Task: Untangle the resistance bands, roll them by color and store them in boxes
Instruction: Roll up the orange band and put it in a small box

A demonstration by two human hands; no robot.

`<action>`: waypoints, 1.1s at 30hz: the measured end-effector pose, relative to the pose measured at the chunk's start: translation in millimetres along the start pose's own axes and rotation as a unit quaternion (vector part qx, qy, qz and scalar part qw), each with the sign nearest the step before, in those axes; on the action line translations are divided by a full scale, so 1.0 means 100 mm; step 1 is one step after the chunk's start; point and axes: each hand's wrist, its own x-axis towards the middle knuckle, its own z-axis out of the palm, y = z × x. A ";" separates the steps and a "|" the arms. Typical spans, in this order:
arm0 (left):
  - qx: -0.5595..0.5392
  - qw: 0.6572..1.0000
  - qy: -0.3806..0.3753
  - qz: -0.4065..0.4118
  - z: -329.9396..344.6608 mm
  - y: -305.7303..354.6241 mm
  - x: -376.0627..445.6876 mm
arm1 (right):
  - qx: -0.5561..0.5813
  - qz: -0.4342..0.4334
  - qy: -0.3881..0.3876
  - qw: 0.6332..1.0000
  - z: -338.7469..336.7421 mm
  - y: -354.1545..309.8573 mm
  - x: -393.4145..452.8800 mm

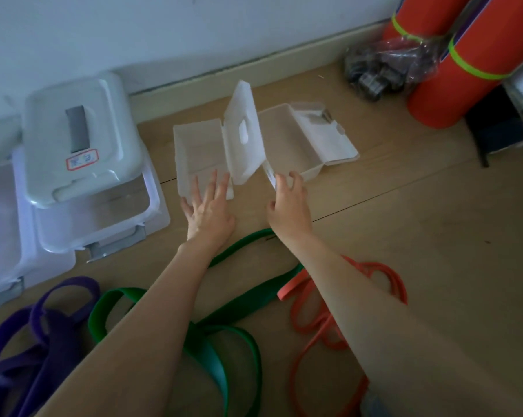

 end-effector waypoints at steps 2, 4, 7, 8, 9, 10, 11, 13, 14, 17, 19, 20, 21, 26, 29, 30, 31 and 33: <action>-0.029 0.998 0.051 -0.002 -0.02 0.00 -0.11 | 0.012 -0.013 0.016 1.000 0.01 -0.04 -0.10; -0.069 0.994 0.085 0.002 -0.02 -0.05 -0.31 | -0.003 -0.022 0.007 1.000 0.03 -0.06 -0.21; -0.070 0.997 0.021 -0.010 0.02 -0.25 -0.77 | -0.111 -0.006 -0.148 0.983 0.11 0.01 -0.47; -0.047 0.999 -0.021 -0.015 0.04 -0.35 -0.93 | -0.163 -0.011 -0.213 0.963 0.14 0.05 -0.58; -0.015 0.998 -0.063 -0.016 0.06 -0.48 -1.10 | -0.208 -0.029 -0.255 0.944 0.16 0.06 -0.67; 0.020 0.995 -0.098 -0.013 0.08 -0.63 -1.25 | -0.241 -0.053 -0.272 0.930 0.18 0.05 -0.73; 0.050 0.991 -0.123 -0.007 0.09 -0.77 -1.40 | -0.262 -0.077 -0.275 0.922 0.20 0.02 -0.79; 0.080 0.989 -0.125 -0.017 0.10 -1.01 -1.70 | -0.284 -0.115 -0.286 0.908 0.25 -0.09 -0.89; 0.086 0.990 -0.107 -0.039 0.08 -1.11 -1.83 | -0.278 -0.122 -0.297 0.905 0.27 -0.16 -0.93; 0.095 0.985 -0.079 -0.120 0.03 -1.29 -2.15 | -0.120 -0.024 -0.327 0.937 0.39 -0.38 -1.11; 0.083 0.979 -0.101 -0.155 0.07 -1.35 -2.33 | 0.084 0.088 -0.284 0.951 0.49 -0.64 -1.18; 0.078 0.977 -0.112 -0.163 0.10 -1.36 -2.40 | 0.154 0.116 -0.235 0.953 0.51 -0.77 -1.18; 0.075 0.977 -0.117 -0.164 0.12 -1.36 -2.45 | 0.171 0.106 -0.184 0.962 0.51 -0.88 -1.16; -0.073 0.990 0.027 -0.118 0.08 -1.45 -2.66 | -0.135 0.006 -0.283 0.950 0.44 -0.65 -1.27; -0.167 0.976 0.076 -0.120 0.08 -1.46 -2.74 | -0.267 -0.006 -0.448 0.853 0.61 -0.39 -1.62; -0.183 0.969 0.100 -0.134 0.10 -1.44 -2.76 | -0.231 -0.013 -0.450 0.862 0.66 -0.36 -1.72; -0.198 0.958 0.125 -0.166 0.12 -1.41 -2.77 | -0.157 -0.001 -0.428 0.890 0.71 -0.34 -1.79; -0.214 0.927 0.138 -0.277 0.17 -1.34 -2.76 | 0.045 0.085 -0.381 0.920 0.78 -0.34 -1.88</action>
